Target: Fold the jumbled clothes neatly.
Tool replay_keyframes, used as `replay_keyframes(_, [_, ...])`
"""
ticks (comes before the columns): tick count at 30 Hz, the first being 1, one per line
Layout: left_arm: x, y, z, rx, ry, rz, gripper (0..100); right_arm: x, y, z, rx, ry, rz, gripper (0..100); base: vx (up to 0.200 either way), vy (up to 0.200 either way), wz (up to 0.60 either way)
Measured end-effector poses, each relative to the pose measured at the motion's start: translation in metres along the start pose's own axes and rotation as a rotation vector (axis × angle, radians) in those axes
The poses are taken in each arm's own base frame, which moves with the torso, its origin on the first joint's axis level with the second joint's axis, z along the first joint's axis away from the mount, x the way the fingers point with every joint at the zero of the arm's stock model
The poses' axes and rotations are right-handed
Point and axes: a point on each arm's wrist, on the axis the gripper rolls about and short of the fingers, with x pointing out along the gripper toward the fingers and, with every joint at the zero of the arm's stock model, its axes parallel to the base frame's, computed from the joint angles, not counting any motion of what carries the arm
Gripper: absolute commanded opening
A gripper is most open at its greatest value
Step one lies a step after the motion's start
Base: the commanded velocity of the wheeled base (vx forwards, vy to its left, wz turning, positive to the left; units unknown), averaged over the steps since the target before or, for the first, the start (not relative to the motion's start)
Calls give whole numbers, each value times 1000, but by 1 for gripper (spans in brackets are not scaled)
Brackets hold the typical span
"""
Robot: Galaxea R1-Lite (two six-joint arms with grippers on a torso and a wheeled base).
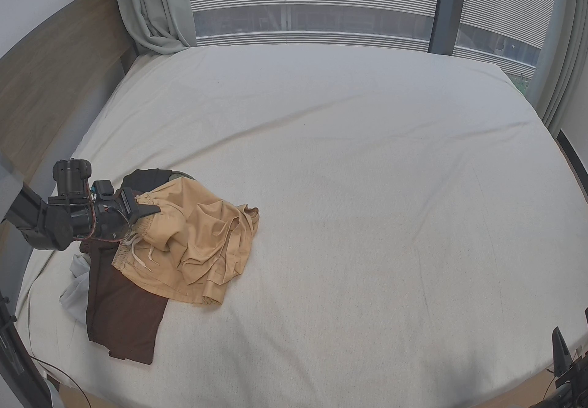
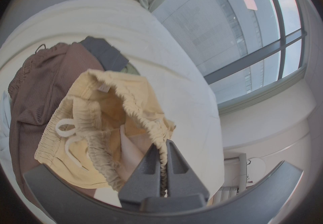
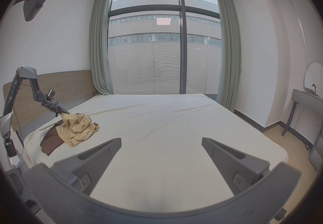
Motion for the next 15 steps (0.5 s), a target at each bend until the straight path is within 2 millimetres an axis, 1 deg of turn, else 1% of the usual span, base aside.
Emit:
replay_keyframes(9, [-31,-30,3,-45,-93,-80,0,0,0,0,1,0,-2,100,0,0,0])
replay_keyframes(12, [-37,-39,4,-71,-105,-98,0,0,0,0,1,1,-3,100,0,0,0])
replay_keyframes(15, [-41,-46,0,-72,-103,-114,0,0,0,0,1,1,-3,100,0,0,0])
